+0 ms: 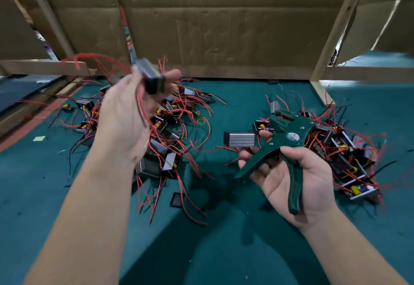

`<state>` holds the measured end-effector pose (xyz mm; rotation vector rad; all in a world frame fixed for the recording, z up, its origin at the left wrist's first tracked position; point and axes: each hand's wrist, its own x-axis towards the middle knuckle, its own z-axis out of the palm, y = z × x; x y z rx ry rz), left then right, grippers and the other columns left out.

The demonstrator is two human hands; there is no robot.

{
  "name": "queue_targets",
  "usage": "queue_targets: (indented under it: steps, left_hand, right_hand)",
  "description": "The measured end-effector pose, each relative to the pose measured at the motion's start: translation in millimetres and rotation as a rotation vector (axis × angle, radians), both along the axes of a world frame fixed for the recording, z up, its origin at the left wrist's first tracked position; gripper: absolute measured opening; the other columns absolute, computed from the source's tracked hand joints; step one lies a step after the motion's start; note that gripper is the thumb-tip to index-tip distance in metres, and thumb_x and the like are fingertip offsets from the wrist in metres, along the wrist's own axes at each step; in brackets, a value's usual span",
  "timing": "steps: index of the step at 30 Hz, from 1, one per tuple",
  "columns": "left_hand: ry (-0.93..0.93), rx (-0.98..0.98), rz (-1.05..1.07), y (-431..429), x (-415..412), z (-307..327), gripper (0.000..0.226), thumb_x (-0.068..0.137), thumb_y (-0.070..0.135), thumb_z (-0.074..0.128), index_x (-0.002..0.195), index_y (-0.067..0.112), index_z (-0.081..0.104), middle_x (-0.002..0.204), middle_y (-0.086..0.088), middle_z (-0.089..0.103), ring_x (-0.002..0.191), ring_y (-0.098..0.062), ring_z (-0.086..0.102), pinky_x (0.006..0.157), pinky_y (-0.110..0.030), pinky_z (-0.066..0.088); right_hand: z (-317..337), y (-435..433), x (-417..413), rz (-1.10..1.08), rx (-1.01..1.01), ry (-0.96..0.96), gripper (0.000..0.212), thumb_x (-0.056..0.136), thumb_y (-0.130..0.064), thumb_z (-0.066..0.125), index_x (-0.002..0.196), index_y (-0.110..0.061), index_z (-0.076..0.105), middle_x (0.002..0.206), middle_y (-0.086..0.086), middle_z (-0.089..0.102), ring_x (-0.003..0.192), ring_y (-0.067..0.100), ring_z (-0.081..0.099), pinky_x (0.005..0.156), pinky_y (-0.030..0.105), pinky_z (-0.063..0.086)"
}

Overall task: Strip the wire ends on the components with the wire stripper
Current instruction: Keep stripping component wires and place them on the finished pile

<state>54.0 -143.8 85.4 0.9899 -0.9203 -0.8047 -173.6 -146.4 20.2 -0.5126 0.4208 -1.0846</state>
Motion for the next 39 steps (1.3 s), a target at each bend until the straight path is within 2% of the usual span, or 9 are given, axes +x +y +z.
queue_targets:
  steps: [3, 6, 9, 16, 19, 21, 25, 30, 39]
  left_hand:
    - [-0.272, 0.061, -0.417, 14.8, -10.4, -2.3, 0.013, 0.091, 0.026, 0.053, 0.1, 0.018, 0.057, 0.109, -0.001, 0.066, 0.1, -0.014, 0.056, 0.083, -0.025, 0.041]
    - [-0.767, 0.138, -0.623, 18.2, -19.7, -8.7, 0.008, 0.088, 0.021, 0.063, 0.096, 0.025, 0.062, 0.121, 0.019, 0.059, 0.127, 0.004, 0.044, 0.104, -0.024, 0.036]
    - [-0.949, 0.186, -0.698, 19.2, -25.1, -3.8, 0.009, 0.09, 0.014, 0.064, 0.099, 0.015, 0.063, 0.11, -0.003, 0.068, 0.112, -0.016, 0.061, 0.101, -0.04, 0.043]
    - [-0.868, 0.204, -0.12, 24.8, 5.8, 16.3, 0.002, 0.087, 0.031, 0.062, 0.086, 0.03, 0.062, 0.09, 0.006, 0.065, 0.083, -0.01, 0.061, 0.08, -0.029, 0.048]
    - [-1.03, 0.377, 0.357, 18.8, 22.0, 17.4, 0.017, 0.086, 0.049, 0.062, 0.078, 0.034, 0.057, 0.123, 0.001, 0.056, 0.12, -0.019, 0.049, 0.102, -0.04, 0.039]
    - [-0.951, 0.348, 0.507, 17.3, 20.0, 17.5, 0.027, 0.079, 0.055, 0.065, 0.071, 0.03, 0.058, 0.121, 0.007, 0.057, 0.123, -0.017, 0.046, 0.105, -0.045, 0.035]
    - [-0.435, 0.236, 0.298, 11.8, -1.2, 12.6, 0.018, 0.082, 0.033, 0.071, 0.072, 0.021, 0.061, 0.052, 0.018, 0.059, 0.052, -0.004, 0.053, 0.053, -0.021, 0.041]
    - [-0.102, 0.311, 0.027, 3.7, -31.0, -5.0, 0.012, 0.089, 0.02, 0.063, 0.092, 0.017, 0.052, 0.067, -0.005, 0.068, 0.039, -0.01, 0.048, 0.036, -0.014, 0.03]
    - [0.331, 0.41, -0.232, -11.4, -53.9, -50.2, 0.009, 0.094, 0.019, 0.057, 0.1, 0.023, 0.052, 0.075, 0.0, 0.052, 0.05, -0.01, 0.054, 0.042, -0.017, 0.042]
  right_hand:
    - [-0.5, 1.2, -0.5, 0.017, 0.011, -0.012, 0.053, 0.062, -0.017, 0.057, 0.114, -0.008, 0.059, 0.09, 0.023, 0.064, 0.083, 0.037, 0.067, 0.078, 0.045, 0.057]
    - [2.5, 3.8, -0.9, 0.069, -0.002, -0.079, 0.065, 0.048, -0.014, 0.078, 0.111, -0.005, 0.064, 0.09, 0.025, 0.066, 0.078, 0.037, 0.067, 0.078, 0.046, 0.057]
    - [3.7, 6.4, -2.7, 0.123, -0.029, -0.08, 0.068, 0.042, -0.015, 0.085, 0.107, -0.006, 0.067, 0.093, 0.026, 0.068, 0.077, 0.036, 0.068, 0.074, 0.044, 0.057]
    - [8.5, 8.4, -5.7, 0.183, -0.068, -0.082, 0.073, 0.049, -0.018, 0.083, 0.116, -0.007, 0.055, 0.122, 0.037, 0.055, 0.08, 0.037, 0.068, 0.078, 0.044, 0.056]
    - [8.9, 8.7, -7.3, 0.167, -0.073, -0.07, 0.074, 0.047, -0.019, 0.084, 0.115, -0.008, 0.056, 0.123, 0.035, 0.056, 0.079, 0.036, 0.068, 0.075, 0.043, 0.057]
    - [8.9, 9.2, -6.8, 0.162, -0.068, -0.054, 0.077, 0.045, -0.02, 0.085, 0.115, -0.007, 0.057, 0.124, 0.034, 0.056, 0.079, 0.036, 0.068, 0.075, 0.043, 0.057]
    - [8.4, 9.8, -5.5, 0.175, -0.055, -0.047, 0.08, 0.045, -0.019, 0.086, 0.118, -0.007, 0.056, 0.125, 0.033, 0.056, 0.078, 0.037, 0.068, 0.075, 0.045, 0.057]
    - [9.8, 9.4, -5.8, 0.181, -0.053, -0.056, 0.08, 0.045, -0.019, 0.086, 0.119, -0.006, 0.056, 0.124, 0.033, 0.056, 0.078, 0.038, 0.067, 0.076, 0.046, 0.057]
    - [8.4, 7.1, -5.7, 0.149, -0.039, -0.068, 0.077, 0.046, -0.018, 0.084, 0.117, -0.006, 0.058, 0.111, 0.032, 0.062, 0.078, 0.039, 0.067, 0.076, 0.046, 0.057]
